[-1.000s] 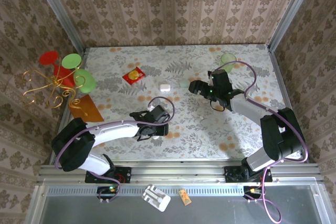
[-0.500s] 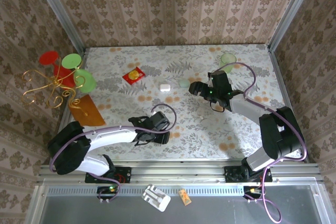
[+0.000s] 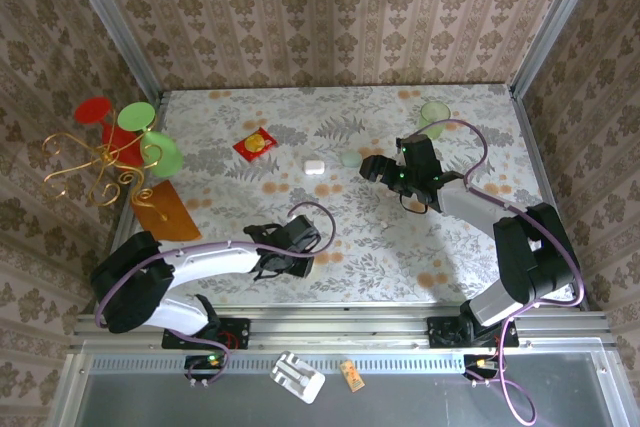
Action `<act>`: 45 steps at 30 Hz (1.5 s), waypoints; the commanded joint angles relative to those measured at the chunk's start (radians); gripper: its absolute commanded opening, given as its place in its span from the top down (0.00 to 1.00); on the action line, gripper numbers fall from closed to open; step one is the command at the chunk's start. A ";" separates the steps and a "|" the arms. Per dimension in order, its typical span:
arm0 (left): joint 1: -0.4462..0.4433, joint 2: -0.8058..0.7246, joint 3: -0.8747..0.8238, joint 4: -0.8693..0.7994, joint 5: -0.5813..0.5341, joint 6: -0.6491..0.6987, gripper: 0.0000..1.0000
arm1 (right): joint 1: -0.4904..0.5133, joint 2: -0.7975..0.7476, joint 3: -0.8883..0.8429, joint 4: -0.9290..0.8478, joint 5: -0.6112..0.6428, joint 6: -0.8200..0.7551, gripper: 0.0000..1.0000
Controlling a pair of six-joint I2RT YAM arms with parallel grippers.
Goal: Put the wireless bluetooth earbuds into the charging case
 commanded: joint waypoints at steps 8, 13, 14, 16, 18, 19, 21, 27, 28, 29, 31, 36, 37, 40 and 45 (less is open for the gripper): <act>0.021 -0.136 0.003 0.080 -0.014 0.195 0.65 | -0.002 -0.105 -0.016 -0.052 -0.099 0.023 0.11; 0.088 -0.179 0.020 0.159 0.111 0.387 0.67 | -0.021 -0.222 -0.038 -0.092 -0.269 0.065 0.11; 0.097 -0.185 0.018 0.187 0.128 0.424 0.66 | -0.023 -0.236 -0.040 -0.104 -0.299 0.070 0.11; 0.110 -0.200 0.012 0.256 0.186 0.519 0.67 | -0.023 -0.263 -0.045 -0.134 -0.348 0.078 0.11; 0.127 -0.209 0.009 0.317 0.277 0.599 0.66 | -0.024 -0.283 -0.069 -0.119 -0.408 0.105 0.12; 0.138 -0.211 0.008 0.349 0.308 0.625 0.66 | -0.023 -0.293 -0.086 -0.104 -0.447 0.124 0.13; 0.162 -0.208 0.014 0.393 0.368 0.671 0.66 | -0.023 -0.307 -0.118 -0.058 -0.520 0.170 0.15; 0.213 -0.181 0.038 0.461 0.458 0.777 0.66 | 0.002 -0.326 -0.200 0.049 -0.609 0.271 0.24; 0.218 -0.170 0.046 0.463 0.467 0.786 0.66 | 0.013 -0.322 -0.203 0.055 -0.616 0.273 0.27; 0.221 -0.163 0.048 0.470 0.473 0.795 0.66 | 0.024 -0.316 -0.202 0.057 -0.621 0.273 0.28; 0.223 -0.151 0.042 0.511 0.489 0.820 0.66 | 0.049 -0.301 -0.196 0.070 -0.627 0.274 0.30; 0.225 -0.134 0.030 0.557 0.526 0.847 0.66 | 0.099 -0.250 -0.152 0.093 -0.636 0.274 0.33; 0.225 -0.133 0.029 0.563 0.528 0.847 0.66 | 0.106 -0.242 -0.145 0.096 -0.635 0.273 0.34; 0.225 -0.136 0.015 0.597 0.537 0.842 0.66 | 0.125 -0.218 -0.134 0.116 -0.630 0.274 0.39; 0.225 -0.131 0.010 0.627 0.569 0.838 0.66 | 0.136 -0.181 -0.120 0.130 -0.636 0.276 0.51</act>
